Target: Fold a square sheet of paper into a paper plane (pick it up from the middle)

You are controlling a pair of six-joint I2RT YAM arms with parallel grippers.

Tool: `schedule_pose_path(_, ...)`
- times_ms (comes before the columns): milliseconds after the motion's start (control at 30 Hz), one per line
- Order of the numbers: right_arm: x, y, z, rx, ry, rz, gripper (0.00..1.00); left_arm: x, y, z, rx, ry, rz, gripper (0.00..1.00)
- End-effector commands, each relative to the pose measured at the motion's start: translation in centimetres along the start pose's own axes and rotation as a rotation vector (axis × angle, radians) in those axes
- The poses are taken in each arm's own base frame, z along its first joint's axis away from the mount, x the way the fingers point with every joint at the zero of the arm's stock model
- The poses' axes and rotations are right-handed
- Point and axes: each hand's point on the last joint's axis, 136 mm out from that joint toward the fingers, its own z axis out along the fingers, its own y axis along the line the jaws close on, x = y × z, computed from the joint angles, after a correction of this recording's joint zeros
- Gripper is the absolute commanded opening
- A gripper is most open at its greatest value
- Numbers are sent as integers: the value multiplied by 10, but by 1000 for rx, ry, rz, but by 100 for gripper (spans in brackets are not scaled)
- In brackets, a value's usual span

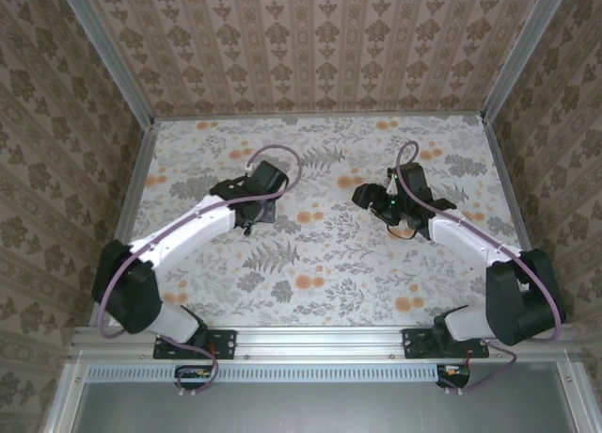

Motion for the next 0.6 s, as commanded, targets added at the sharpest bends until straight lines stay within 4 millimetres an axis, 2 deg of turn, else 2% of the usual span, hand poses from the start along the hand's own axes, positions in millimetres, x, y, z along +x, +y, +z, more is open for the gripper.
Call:
schedule_pose_path(0,-1,-18,-7,84,-45,2,73,-1,-2,7,-111,2,33,8)
schedule_pose_path(133,0,-25,-11,110,-61,8,73,-1,-31,30,-135,26,24,8)
schedule_pose_path(267,3,-33,-14,134,-69,18,73,-2,-61,48,-87,69,-6,10)
schedule_pose_path(467,6,-37,-18,150,-73,22,73,-7,-115,54,195,118,-77,34)
schedule_pose_path(567,9,-35,-16,138,-60,18,72,-15,-122,47,329,122,-132,45)
